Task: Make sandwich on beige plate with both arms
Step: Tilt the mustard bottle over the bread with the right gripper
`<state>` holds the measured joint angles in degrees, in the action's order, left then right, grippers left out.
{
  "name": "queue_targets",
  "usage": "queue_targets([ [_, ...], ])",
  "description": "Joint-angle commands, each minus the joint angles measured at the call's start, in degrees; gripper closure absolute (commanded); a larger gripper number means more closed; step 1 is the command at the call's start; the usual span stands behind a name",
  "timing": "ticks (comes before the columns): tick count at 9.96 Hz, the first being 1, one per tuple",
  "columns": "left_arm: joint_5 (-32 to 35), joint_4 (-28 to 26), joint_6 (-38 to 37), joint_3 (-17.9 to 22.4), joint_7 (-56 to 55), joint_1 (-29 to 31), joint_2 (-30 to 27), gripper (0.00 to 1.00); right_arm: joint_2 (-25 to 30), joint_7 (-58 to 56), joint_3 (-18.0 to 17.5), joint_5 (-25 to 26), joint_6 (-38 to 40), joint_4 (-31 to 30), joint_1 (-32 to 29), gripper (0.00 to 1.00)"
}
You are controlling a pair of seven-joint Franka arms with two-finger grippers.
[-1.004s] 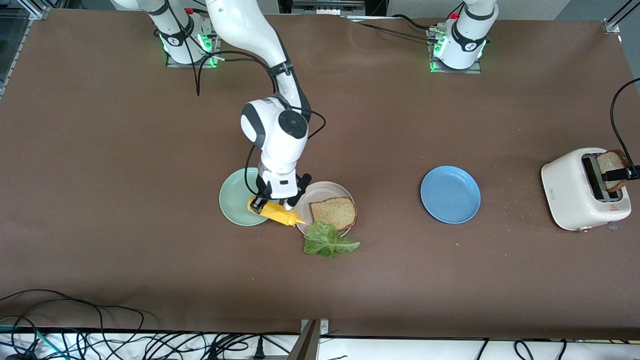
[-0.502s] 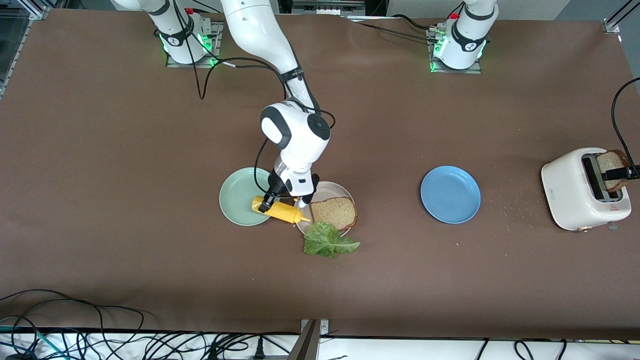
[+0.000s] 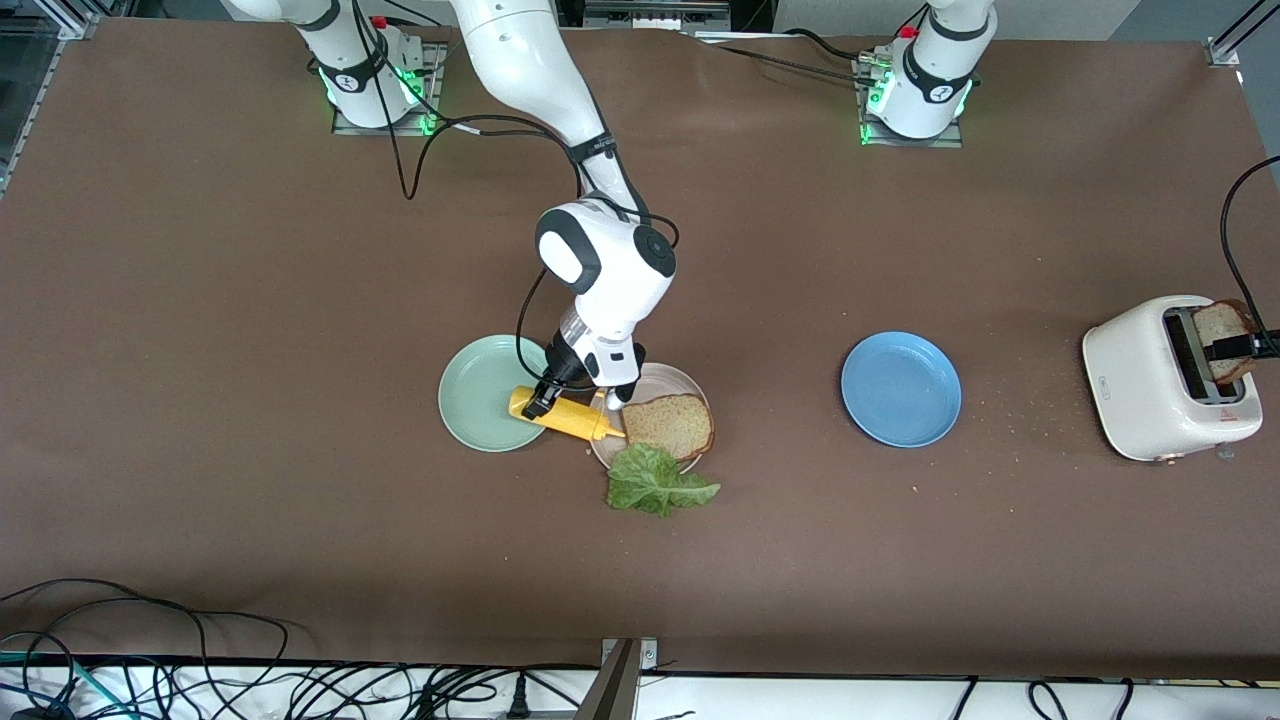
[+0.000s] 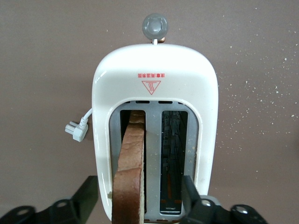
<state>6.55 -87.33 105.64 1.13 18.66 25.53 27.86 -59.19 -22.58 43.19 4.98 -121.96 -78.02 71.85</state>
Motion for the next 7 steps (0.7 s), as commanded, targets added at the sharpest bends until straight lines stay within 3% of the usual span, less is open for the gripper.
queue_targets([
  [1, 1.63, -1.87, 0.09, -0.43, 1.21, 0.57, -1.49, 0.9, -1.1, 0.87, 1.02, 1.26, 1.99, 2.08, 0.4, 1.0],
  [2, 1.63, -1.79, 0.09, -0.34, 1.21, 0.57, -1.49, 1.0, -1.1, 0.78, 1.02, 1.26, 2.07, 2.17, 0.4, 1.0],
  [7, 1.72, -0.91, -0.35, -0.42, 1.21, 0.4, -1.58, 1.0, 0.3, -2.62, 3.12, -0.67, 5.93, 5.41, -0.82, 1.0],
])
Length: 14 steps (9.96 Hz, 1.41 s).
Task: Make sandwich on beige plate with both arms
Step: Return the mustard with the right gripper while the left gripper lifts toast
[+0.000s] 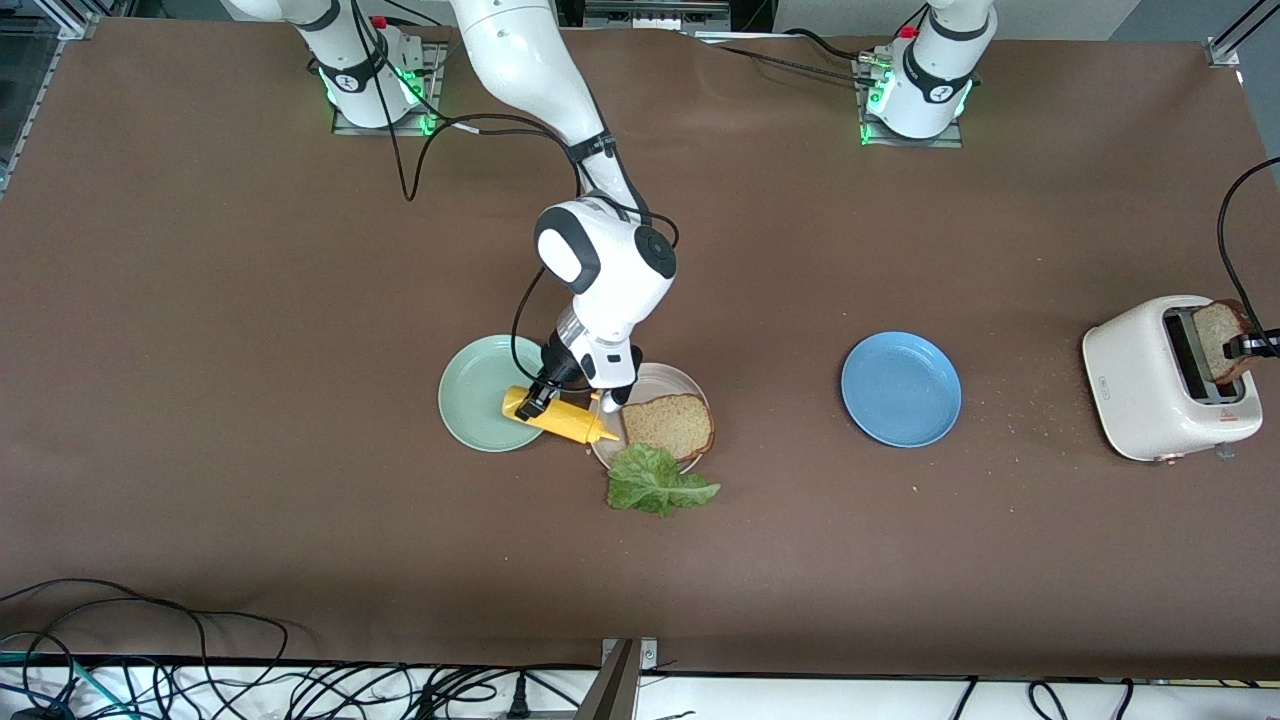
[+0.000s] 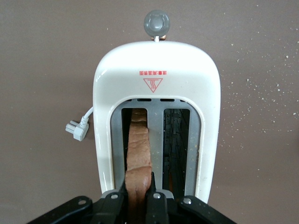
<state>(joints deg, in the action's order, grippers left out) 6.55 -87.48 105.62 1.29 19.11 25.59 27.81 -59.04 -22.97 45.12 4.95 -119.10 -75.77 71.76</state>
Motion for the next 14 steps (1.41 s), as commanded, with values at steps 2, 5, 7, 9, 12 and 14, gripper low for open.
queue_targets([
  [2, 1.8, 1.41, -2.85, -0.59, 0.76, 0.16, -1.7, 1.0, 1.99, -6.89, 2.42, -4.84, 5.01, 4.4, -2.41, 1.0],
  [5, 1.54, 10.29, -13.74, -0.68, 0.67, -1.68, -0.39, 1.0, 2.7, -12.95, 6.54, -14.84, 5.02, 4.23, -2.94, 1.0],
  [7, 1.01, 10.92, -15.35, -0.76, 0.76, -2.12, -0.47, 1.0, 2.7, -18.66, 9.71, -22.23, 5.11, 3.79, -3.64, 1.0],
  [9, 0.66, 13.72, -17.97, -0.94, 0.76, -4.22, -0.47, 1.0, 3.48, -25.68, 12.43, -28.56, 7.38, 3.52, -5.48, 1.0],
  [12, -7.56, 15.31, -21.15, -0.94, 0.41, -7.92, -0.39, 1.0, 6.73, -39.21, 14.38, -38.93, 7.74, 1.07, -10.83, 1.0],
  [14, -16.27, 15.23, -21.16, -0.94, 0.06, -10.63, 1.28, 1.0, 8.14, -49.31, 14.38, -47.61, 10.71, 0.01, -16.45, 1.0],
])
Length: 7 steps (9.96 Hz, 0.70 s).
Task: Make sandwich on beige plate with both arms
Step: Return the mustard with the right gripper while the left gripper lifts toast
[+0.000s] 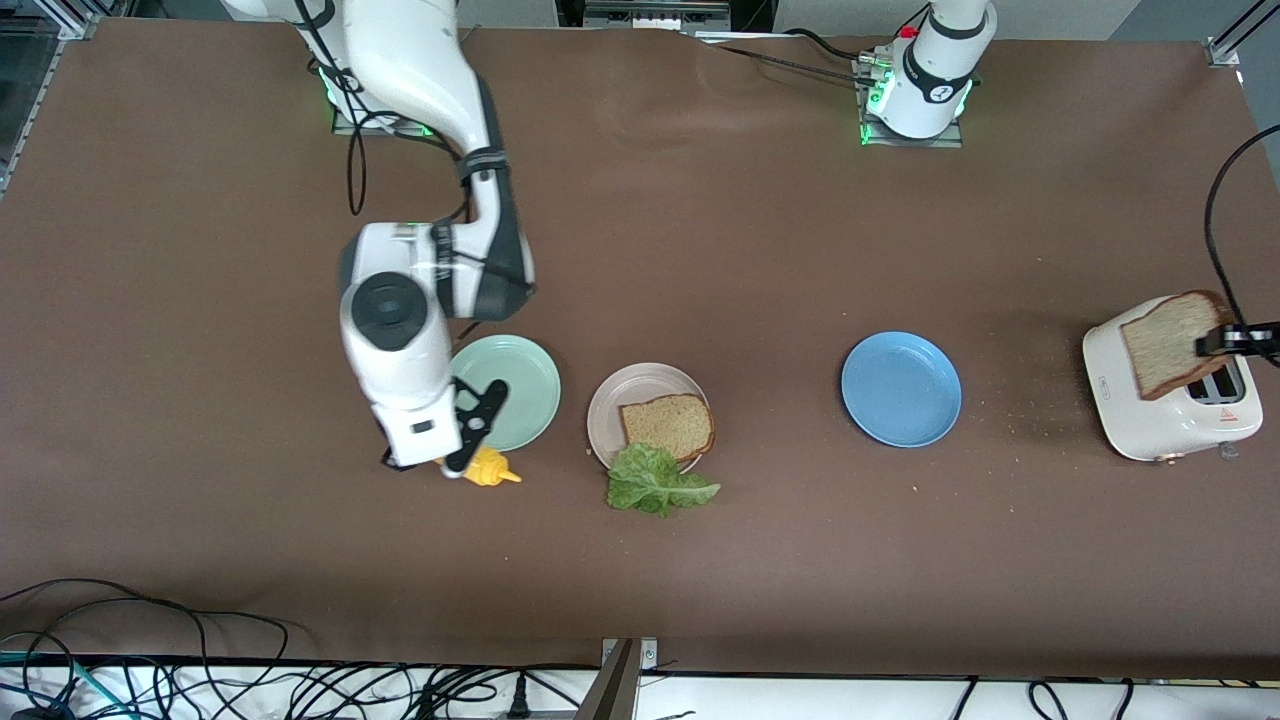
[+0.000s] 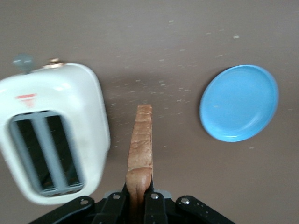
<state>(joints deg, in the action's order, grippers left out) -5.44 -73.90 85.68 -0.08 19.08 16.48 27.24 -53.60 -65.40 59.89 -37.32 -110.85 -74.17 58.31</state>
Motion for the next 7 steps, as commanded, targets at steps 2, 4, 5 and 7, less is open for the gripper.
queue_targets([
  [2, -8.33, 1.74, -1.21, 0.43, -1.92, -6.44, 3.95, 1.0, 2.8, -15.16, -0.38, -15.46, 7.2, -1.59, -9.06, 1.0],
  [4, -20.43, 1.74, -0.69, 0.43, -5.8, -9.43, 7.11, 1.0, 2.71, -21.23, -0.56, -25.12, 11.24, -1.68, -15.3, 1.0],
  [5, -25.44, 1.74, -0.51, 0.6, -7.29, -11.97, 8.26, 1.0, 2.63, -23.7, -0.82, -29.18, 14.14, -1.68, -18.29, 1.0],
  [7, -37.12, 1.83, 1.06, 0.43, -12.99, -13.92, 10.37, 1.0, 2.45, -27.22, -1.17, -32.72, 18.28, -1.77, -22.08, 1.0],
])
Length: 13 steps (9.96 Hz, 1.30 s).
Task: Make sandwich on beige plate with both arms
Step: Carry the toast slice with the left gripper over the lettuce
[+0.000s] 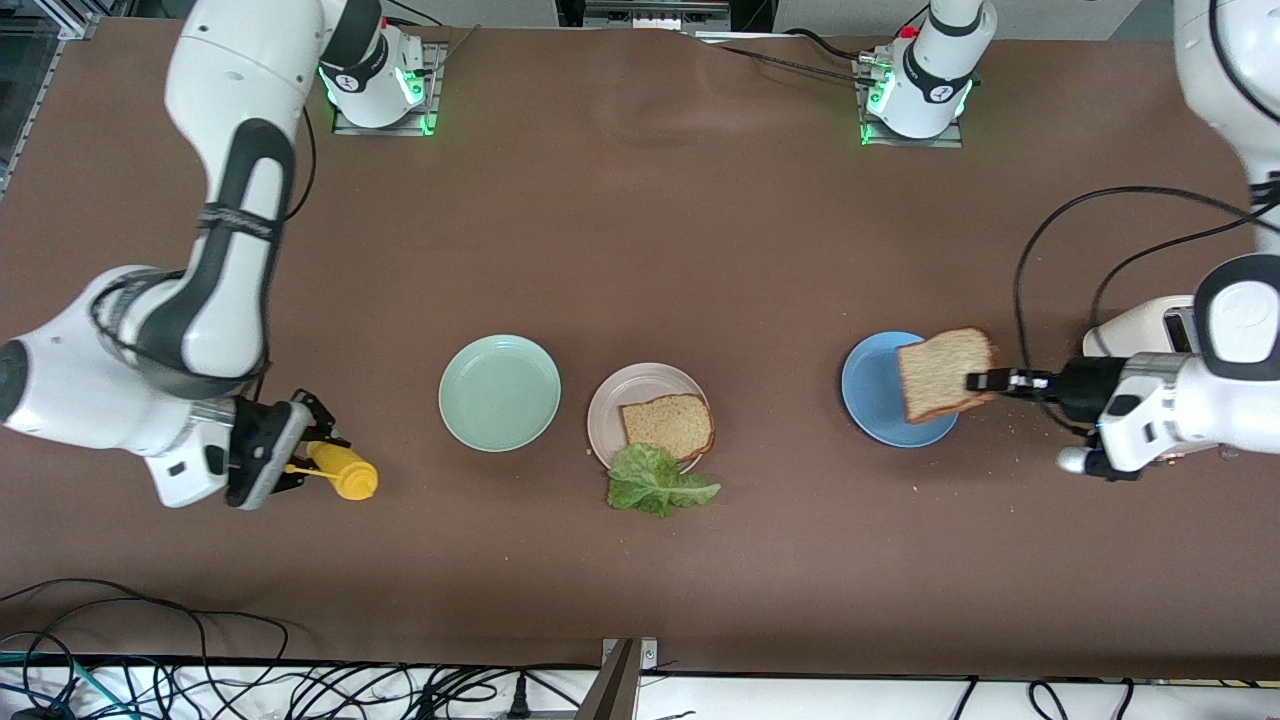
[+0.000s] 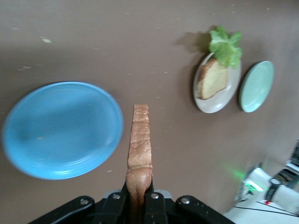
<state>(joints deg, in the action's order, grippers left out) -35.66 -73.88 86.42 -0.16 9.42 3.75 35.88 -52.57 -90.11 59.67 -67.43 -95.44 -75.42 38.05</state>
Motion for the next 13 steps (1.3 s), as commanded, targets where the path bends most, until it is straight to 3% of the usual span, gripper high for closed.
queue_targets([
  [1, -12.88, 1.81, 1.81, 0.51, -4.39, -2.42, 3.04, 1.0, 1.41, -4.36, -0.96, -5.58, 5.24, -1.65, -3.32, 1.0],
  [5, -30.2, 1.55, 16.1, 0.59, -5.81, -11.11, 7.78, 1.0, 1.24, -14.98, -0.96, -18.42, 14.37, -11.65, -6.31, 1.0],
  [7, -37.52, 1.28, 22.11, 0.51, -5.29, -14.46, 10.25, 1.0, 0.37, -22.27, -2.09, -18.96, 18.78, -12.2, -10.17, 1.0],
  [11, -40.98, 1.54, 31.33, 0.51, -1.88, -19.99, 13.85, 1.0, -0.52, -31.43, -12.63, -18.44, 21.17, -12.12, -21.77, 1.0],
  [13, -45.44, 0.58, 32.06, 0.6, 3.83, -21.84, 14.56, 1.0, -2.09, -35.21, -14.05, -18.35, 21.26, -12.03, -24.33, 1.0],
])
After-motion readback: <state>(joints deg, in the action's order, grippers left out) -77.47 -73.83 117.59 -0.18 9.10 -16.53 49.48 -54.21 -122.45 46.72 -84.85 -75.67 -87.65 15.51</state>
